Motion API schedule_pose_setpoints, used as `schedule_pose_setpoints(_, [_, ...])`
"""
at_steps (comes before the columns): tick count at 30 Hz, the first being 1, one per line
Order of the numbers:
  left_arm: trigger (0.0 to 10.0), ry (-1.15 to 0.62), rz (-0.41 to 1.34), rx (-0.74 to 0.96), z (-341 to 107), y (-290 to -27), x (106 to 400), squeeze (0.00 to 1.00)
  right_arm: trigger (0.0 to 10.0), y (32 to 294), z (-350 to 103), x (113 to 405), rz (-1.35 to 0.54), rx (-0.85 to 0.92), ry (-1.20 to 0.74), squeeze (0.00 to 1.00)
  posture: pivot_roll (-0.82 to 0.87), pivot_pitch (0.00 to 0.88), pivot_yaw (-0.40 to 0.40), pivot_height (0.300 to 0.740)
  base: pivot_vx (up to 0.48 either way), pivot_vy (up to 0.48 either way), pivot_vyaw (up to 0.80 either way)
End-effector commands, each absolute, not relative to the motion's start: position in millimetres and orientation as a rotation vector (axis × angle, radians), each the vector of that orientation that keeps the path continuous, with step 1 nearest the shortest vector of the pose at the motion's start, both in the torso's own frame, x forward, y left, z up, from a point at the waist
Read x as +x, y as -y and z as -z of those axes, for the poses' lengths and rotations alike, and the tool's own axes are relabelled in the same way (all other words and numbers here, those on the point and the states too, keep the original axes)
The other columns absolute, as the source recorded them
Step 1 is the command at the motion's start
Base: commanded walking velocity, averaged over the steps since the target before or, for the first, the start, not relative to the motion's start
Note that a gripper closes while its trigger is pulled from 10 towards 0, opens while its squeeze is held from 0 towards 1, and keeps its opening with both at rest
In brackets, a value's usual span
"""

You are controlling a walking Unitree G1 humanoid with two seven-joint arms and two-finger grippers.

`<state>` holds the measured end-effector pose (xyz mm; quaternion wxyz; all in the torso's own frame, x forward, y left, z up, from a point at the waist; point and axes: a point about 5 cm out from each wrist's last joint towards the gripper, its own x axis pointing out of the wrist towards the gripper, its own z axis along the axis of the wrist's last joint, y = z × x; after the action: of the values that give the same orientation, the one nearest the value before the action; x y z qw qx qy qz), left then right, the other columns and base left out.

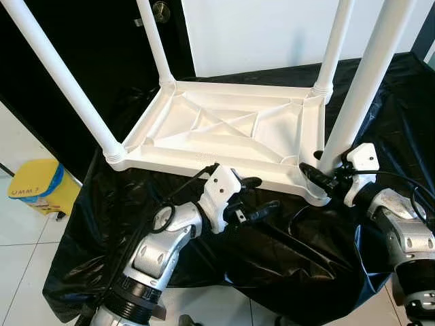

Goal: Building children table

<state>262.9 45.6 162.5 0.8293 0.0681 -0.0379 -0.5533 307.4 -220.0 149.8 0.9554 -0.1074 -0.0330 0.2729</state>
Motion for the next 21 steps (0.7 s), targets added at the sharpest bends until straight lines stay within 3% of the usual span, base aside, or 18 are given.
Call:
schedule_pose_setpoints(1, [10.0, 0.068, 1.146, 0.154, -161, -49, 264, 0.00, 10.0, 215, -136, 304, -0.529, -0.180, 0.019, 0.00, -0.14, 0.063, 0.087, 0.740, 0.000, 0.000, 0.00])
schedule_pose_setpoints(21, [10.0, 0.071, 1.106, 0.132, -159, -46, 267, 0.00, 10.0, 171, -114, 278, 0.015, -0.068, 0.034, 0.00, -0.15, 0.058, 0.066, 0.740, 0.000, 0.000, 0.00])
